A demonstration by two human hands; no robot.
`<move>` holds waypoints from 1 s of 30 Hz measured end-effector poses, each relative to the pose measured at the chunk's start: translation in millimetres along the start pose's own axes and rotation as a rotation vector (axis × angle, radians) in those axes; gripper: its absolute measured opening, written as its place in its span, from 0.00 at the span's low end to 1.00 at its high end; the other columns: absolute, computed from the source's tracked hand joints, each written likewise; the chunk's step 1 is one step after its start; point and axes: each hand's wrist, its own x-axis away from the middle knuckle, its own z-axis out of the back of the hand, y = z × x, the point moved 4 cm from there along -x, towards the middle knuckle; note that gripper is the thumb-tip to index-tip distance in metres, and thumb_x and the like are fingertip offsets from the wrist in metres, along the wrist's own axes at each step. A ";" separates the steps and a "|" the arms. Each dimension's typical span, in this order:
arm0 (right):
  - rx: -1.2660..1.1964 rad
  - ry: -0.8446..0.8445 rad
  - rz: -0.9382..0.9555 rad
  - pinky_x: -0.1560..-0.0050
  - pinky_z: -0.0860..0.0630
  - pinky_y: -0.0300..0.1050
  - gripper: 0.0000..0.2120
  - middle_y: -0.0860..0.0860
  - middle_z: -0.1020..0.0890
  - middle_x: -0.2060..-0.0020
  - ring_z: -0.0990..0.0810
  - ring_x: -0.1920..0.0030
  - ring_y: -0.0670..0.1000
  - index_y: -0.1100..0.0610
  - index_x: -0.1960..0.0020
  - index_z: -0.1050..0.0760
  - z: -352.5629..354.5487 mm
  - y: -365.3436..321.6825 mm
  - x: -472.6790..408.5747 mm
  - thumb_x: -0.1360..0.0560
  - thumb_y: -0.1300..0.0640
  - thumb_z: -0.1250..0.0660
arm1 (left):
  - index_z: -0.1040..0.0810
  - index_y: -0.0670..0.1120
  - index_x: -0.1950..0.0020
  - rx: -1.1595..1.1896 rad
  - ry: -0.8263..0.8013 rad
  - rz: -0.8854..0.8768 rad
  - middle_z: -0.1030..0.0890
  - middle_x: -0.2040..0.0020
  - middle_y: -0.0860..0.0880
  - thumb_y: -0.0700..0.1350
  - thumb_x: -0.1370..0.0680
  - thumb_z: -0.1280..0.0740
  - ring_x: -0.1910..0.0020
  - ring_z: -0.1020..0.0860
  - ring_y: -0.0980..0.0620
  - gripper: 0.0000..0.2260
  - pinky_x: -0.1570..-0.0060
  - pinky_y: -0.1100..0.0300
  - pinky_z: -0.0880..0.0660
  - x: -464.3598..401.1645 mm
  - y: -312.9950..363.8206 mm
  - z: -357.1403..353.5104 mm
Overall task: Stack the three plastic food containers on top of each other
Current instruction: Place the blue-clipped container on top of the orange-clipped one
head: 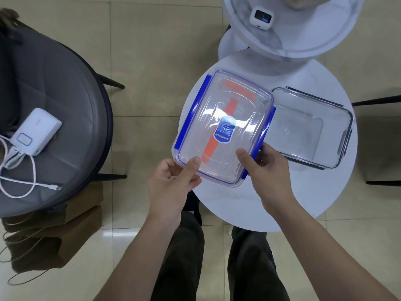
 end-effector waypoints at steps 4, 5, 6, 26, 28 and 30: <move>0.008 0.008 0.013 0.61 0.19 0.33 0.15 0.42 0.15 0.49 0.15 0.51 0.39 0.52 0.37 0.23 0.8 -1.5 -4.2 0.24 0.54 0.29 | 0.23 0.42 0.49 0.001 -0.019 -0.010 0.13 0.48 0.43 0.46 0.26 0.24 0.49 0.13 0.46 0.12 0.51 0.52 0.15 -3.6 1.3 -1.9; 0.009 0.008 0.014 0.61 0.19 0.33 0.14 0.41 0.15 0.50 0.15 0.52 0.38 0.51 0.38 0.23 1.1 -1.3 -4.0 0.24 0.54 0.29 | 0.23 0.41 0.48 0.006 -0.022 -0.009 0.13 0.48 0.43 0.46 0.26 0.24 0.49 0.13 0.45 0.13 0.50 0.51 0.15 -3.8 0.9 -1.8; 0.011 0.008 0.018 0.61 0.20 0.33 0.14 0.41 0.16 0.51 0.15 0.52 0.38 0.50 0.39 0.23 1.2 -1.1 -4.1 0.24 0.54 0.29 | 0.23 0.41 0.48 0.011 -0.023 -0.010 0.13 0.48 0.43 0.46 0.26 0.24 0.49 0.13 0.45 0.13 0.49 0.50 0.15 -4.1 0.4 -1.8; 0.031 0.010 -0.049 0.49 0.15 0.50 0.20 0.52 0.15 0.47 0.14 0.48 0.52 0.54 0.36 0.23 4.7 5.2 -7.6 0.26 0.50 0.27 | 0.21 0.40 0.49 -0.032 -0.005 -0.055 0.15 0.55 0.47 0.57 0.36 0.22 0.53 0.13 0.45 0.26 0.47 0.45 0.16 -6.1 -3.0 3.0; 0.006 -0.017 -0.066 0.51 0.15 0.47 0.21 0.51 0.15 0.47 0.14 0.49 0.50 0.55 0.37 0.23 5.1 7.3 -7.2 0.27 0.48 0.27 | 0.21 0.40 0.50 -0.029 0.008 -0.053 0.15 0.57 0.49 0.59 0.38 0.22 0.54 0.14 0.46 0.27 0.48 0.45 0.16 -5.8 -3.3 4.3; 0.002 -0.040 -0.069 0.55 0.16 0.42 0.25 0.50 0.14 0.48 0.13 0.50 0.48 0.55 0.37 0.22 5.1 8.4 -6.0 0.31 0.44 0.28 | 0.21 0.41 0.50 -0.014 0.015 -0.054 0.15 0.59 0.51 0.59 0.38 0.23 0.55 0.14 0.47 0.27 0.49 0.47 0.15 -4.8 -1.7 5.1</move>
